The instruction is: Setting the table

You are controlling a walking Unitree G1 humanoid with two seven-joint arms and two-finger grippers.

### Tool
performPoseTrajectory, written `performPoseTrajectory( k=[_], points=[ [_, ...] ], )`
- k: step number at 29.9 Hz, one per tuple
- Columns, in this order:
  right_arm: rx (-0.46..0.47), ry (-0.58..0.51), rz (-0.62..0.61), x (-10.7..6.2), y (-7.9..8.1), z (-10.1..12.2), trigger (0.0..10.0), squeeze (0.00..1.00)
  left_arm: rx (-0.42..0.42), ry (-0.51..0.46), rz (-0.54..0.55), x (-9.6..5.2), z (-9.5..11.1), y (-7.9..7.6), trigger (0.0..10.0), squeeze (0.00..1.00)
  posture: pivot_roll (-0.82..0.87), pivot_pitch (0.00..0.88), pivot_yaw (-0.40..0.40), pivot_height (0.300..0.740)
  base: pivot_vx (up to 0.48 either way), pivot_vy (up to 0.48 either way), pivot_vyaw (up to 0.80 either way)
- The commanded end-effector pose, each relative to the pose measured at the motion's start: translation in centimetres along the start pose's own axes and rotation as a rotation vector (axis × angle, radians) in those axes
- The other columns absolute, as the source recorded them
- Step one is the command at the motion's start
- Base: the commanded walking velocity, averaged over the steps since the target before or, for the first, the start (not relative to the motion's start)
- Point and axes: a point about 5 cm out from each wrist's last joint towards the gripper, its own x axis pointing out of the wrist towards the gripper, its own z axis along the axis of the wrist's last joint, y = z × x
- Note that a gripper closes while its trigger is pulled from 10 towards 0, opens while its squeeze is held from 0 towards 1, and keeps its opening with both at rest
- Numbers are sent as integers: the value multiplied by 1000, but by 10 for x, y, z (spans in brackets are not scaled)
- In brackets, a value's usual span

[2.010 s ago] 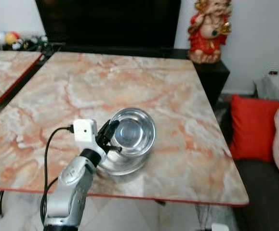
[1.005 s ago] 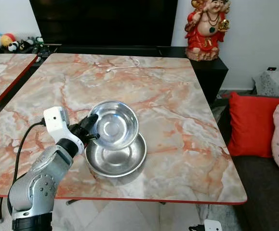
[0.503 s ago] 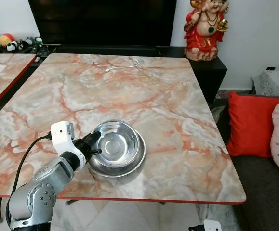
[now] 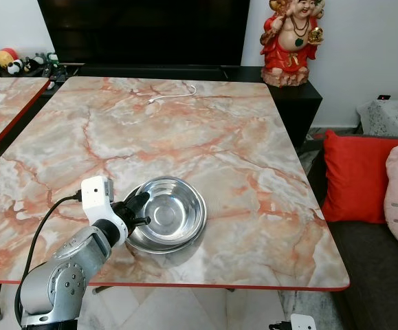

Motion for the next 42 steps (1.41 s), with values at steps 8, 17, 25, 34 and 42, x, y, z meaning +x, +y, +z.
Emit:
performPoseTrajectory(
  k=[8,17,25,34,42],
  points=[
    [-5,12,1,-1,-1,-2,10000,0,-3,-24,24,5,1,0,10000,0,80,0,-30,740,0,0,0],
    [-7,13,1,-1,-2,-2,10000,0,21,-10,35,5,-2,0,10000,0,77,0,-30,740,0,0,0],
    [-8,11,1,-1,-2,-2,10000,0,29,-12,51,6,-2,0,10000,298,76,0,-30,740,0,0,0],
    [-8,12,1,-1,-2,-2,10000,0,32,-10,72,7,-3,3,10000,922,76,0,-31,740,0,0,0],
    [-9,12,3,-1,-2,-2,10000,0,56,-16,87,9,-2,4,10000,867,73,0,-32,740,0,0,0]
  ],
)
